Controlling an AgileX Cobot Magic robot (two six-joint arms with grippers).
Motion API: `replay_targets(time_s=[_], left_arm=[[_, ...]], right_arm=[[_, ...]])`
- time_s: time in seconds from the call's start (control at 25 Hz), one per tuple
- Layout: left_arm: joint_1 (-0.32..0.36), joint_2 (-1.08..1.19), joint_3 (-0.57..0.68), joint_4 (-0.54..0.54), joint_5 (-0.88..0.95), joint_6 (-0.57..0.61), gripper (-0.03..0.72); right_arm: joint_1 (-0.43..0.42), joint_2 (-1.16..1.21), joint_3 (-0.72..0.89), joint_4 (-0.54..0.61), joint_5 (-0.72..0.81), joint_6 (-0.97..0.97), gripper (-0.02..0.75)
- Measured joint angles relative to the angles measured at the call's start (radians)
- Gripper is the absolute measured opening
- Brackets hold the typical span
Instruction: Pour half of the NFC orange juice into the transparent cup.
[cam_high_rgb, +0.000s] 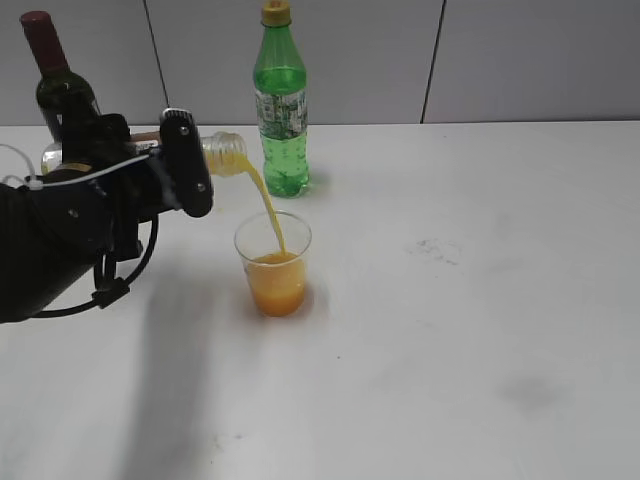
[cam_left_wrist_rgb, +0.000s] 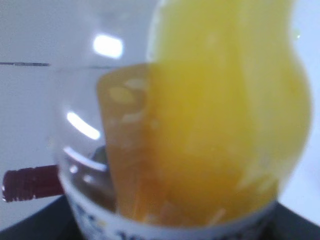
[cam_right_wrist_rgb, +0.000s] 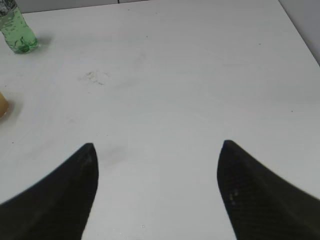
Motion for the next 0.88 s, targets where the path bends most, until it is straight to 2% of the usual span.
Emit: replay_targets(time_s=[0.4, 0.72, 0.88], left_arm=[[0.0, 0.0, 0.0, 0.055, 0.062, -0.406, 0.47], [0.0, -0.009, 0.0, 0.208, 0.105, -0.843, 0.47], [0.028, -0.012, 0.002, 0.339, 0.112, -1.111, 0.47]], right_arm=[[0.0, 0.0, 0.0, 0.0, 0.0, 0.0, 0.57], [0.0, 0.0, 0.0, 0.0, 0.0, 0.0, 0.57], [0.0, 0.0, 0.0, 0.0, 0.0, 0.0, 0.57]])
